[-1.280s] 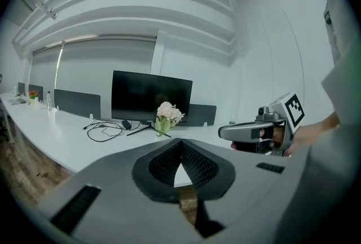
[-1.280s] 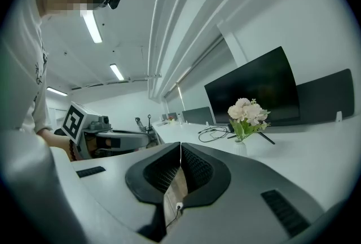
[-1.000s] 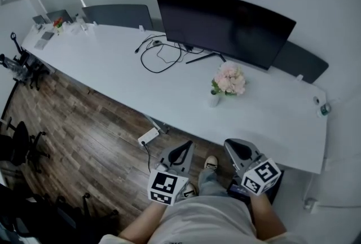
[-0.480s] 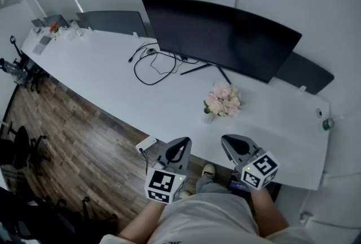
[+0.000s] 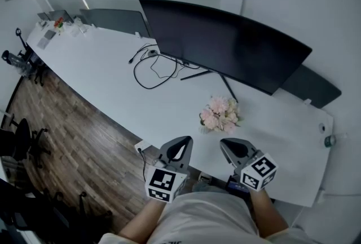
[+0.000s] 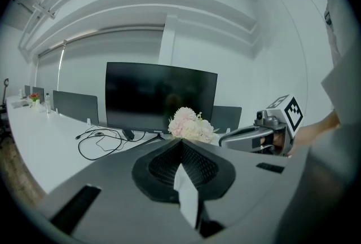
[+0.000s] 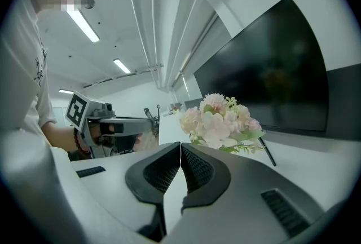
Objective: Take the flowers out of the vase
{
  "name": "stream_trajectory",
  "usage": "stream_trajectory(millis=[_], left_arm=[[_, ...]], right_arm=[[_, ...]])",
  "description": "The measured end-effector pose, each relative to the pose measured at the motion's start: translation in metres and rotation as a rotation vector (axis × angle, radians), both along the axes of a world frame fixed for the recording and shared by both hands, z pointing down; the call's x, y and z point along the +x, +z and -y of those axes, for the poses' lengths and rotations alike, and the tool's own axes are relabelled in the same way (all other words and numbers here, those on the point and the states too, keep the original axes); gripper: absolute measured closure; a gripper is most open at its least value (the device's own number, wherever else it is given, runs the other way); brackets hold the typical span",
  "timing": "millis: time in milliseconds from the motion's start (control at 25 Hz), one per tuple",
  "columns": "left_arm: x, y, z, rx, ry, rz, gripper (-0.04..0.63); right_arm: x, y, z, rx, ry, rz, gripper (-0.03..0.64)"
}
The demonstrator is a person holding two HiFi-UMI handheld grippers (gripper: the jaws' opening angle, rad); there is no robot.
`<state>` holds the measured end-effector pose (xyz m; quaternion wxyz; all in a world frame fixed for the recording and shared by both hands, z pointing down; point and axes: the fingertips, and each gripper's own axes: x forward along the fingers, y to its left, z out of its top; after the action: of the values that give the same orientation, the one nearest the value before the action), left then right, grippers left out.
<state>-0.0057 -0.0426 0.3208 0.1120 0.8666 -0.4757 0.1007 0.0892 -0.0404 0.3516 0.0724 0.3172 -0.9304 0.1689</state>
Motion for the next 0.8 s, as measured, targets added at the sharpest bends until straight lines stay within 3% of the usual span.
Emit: stream_trajectory(millis=[800], left_arm=[[-0.001, 0.017, 0.036, -0.073, 0.1, 0.01, 0.592]], right_arm=[[-0.001, 0.023, 0.014, -0.097, 0.105, -0.006, 0.584]])
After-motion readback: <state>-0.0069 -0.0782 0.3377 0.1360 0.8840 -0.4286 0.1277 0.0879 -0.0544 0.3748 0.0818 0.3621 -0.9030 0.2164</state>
